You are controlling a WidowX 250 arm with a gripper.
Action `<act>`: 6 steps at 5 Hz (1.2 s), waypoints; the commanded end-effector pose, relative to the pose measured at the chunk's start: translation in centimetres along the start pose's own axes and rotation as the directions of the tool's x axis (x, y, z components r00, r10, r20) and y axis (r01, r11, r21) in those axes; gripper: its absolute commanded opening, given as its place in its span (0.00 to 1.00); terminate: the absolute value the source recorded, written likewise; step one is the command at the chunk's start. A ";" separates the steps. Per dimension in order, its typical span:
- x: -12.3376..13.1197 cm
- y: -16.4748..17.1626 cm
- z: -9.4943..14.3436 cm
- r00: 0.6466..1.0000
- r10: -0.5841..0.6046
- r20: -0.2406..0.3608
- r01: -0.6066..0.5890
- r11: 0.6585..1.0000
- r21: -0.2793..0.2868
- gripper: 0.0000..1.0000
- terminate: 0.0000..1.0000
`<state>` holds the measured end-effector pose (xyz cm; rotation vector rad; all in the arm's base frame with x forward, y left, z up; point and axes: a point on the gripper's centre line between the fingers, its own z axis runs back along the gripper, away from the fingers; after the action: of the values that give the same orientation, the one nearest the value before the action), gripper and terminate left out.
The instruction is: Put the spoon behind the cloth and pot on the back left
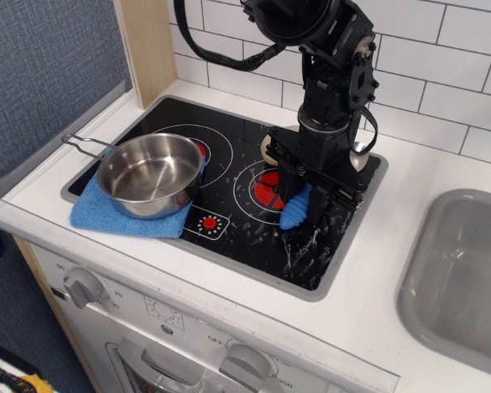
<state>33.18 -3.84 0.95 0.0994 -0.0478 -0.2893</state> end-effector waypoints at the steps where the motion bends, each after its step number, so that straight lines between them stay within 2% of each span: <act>1: 1.7 -1.5 7.6 0.983 -0.110 0.145 0.127 0.985 -0.116 0.00 0.00; 2: 1.3 0.8 11.2 0.980 -0.072 0.187 0.089 0.993 -0.084 0.00 0.00; 3: -0.2 5.2 10.7 0.990 0.010 0.144 -0.005 0.999 -0.032 0.00 0.00; 4: -2.1 9.6 9.2 0.993 0.076 0.090 -0.078 0.997 0.028 0.00 0.00; 5: -3.5 14.0 8.1 0.988 0.134 0.078 -0.139 0.989 0.058 0.00 0.00; 6: -4.2 16.9 7.4 0.985 0.164 0.051 -0.168 0.982 0.085 0.00 0.00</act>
<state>33.57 12.52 7.96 0.1561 -0.0594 -0.1294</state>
